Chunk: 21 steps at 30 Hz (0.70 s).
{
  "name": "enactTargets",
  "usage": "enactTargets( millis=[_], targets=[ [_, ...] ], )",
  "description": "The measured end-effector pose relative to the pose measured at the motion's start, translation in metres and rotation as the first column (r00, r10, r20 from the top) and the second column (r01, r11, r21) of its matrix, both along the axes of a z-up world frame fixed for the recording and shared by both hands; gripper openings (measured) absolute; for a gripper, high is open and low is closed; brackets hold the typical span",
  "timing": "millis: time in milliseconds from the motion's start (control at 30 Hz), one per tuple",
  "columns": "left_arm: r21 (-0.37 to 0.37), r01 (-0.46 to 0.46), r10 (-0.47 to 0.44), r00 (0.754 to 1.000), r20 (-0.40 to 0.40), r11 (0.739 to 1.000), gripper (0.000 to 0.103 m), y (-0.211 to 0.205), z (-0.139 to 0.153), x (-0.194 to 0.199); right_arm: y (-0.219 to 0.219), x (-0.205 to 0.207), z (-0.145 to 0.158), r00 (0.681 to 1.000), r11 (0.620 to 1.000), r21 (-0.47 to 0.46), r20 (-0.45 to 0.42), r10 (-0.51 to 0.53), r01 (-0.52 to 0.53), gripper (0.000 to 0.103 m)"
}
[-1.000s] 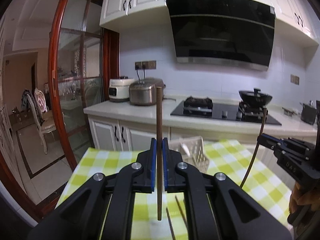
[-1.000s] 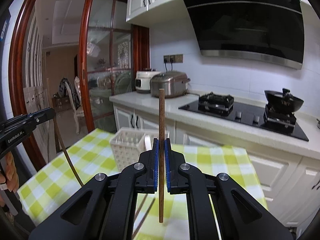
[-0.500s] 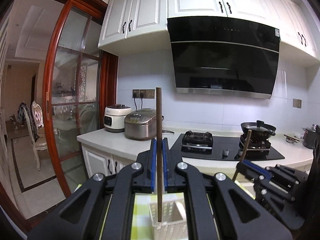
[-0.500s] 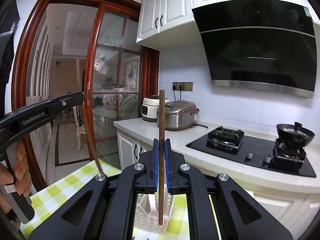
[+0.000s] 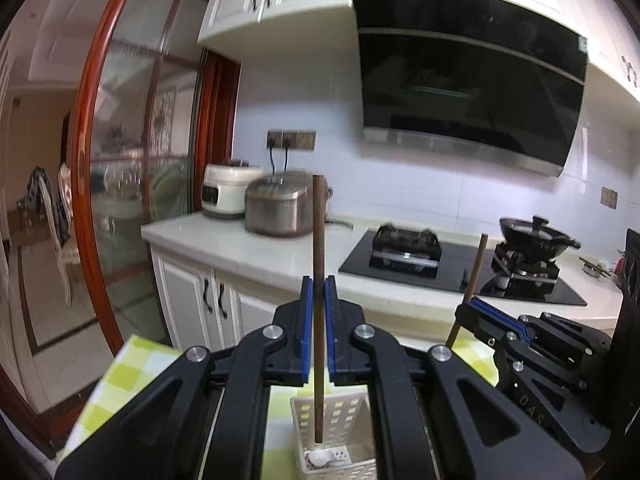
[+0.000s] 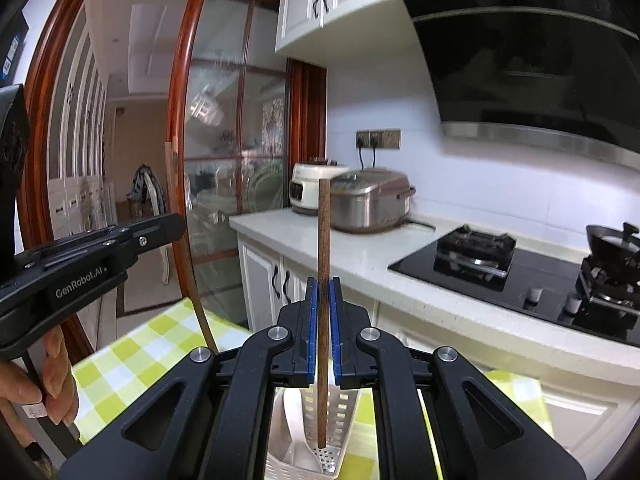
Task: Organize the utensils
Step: 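Lift the chopstick upright with the right tool and carry it over the caddy, then lower the chopstick into the caddy and open the right tool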
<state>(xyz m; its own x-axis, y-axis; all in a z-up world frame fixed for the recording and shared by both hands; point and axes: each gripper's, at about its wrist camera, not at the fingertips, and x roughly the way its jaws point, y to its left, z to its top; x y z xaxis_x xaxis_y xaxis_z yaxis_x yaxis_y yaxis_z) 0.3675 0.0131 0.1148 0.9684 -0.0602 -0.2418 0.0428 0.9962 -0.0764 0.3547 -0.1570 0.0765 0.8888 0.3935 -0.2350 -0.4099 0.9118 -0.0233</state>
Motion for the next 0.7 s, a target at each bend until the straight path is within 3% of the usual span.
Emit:
enactTargets(
  millis=[200,433,600,667,700],
  targets=[
    [-0.041,0.009,-0.013,0.995,-0.098,0.999,0.006,0.015,-0.038,0.021,0.007,0.027,-0.031,0.995,1.0,-0.017,-0.102,0.01,-0.012,0.007],
    [-0.05,-0.019,0.012,0.992,-0.128,0.999,0.008,0.025,-0.055,0.022,0.009,0.037,-0.041,0.991,0.999,-0.034,-0.134,-0.025,0.021,0.007],
    [-0.054,-0.037,0.029,0.99,-0.136,0.998,0.037,0.03,-0.056,0.022,0.009,0.045,-0.041,0.986,0.998,-0.059,-0.16,-0.046,0.037,0.009],
    [-0.065,-0.054,0.045,0.991,-0.127,0.996,0.046,0.033,-0.053,0.018,0.009,0.046,-0.041,0.984,0.996,-0.078,-0.166,-0.065,0.052,0.014],
    [-0.069,-0.061,0.052,0.991,-0.122,0.996,0.053,0.034,-0.051,0.016,0.006,0.046,-0.041,0.982,0.995,-0.08,-0.173,-0.078,0.065,0.025]
  ],
)
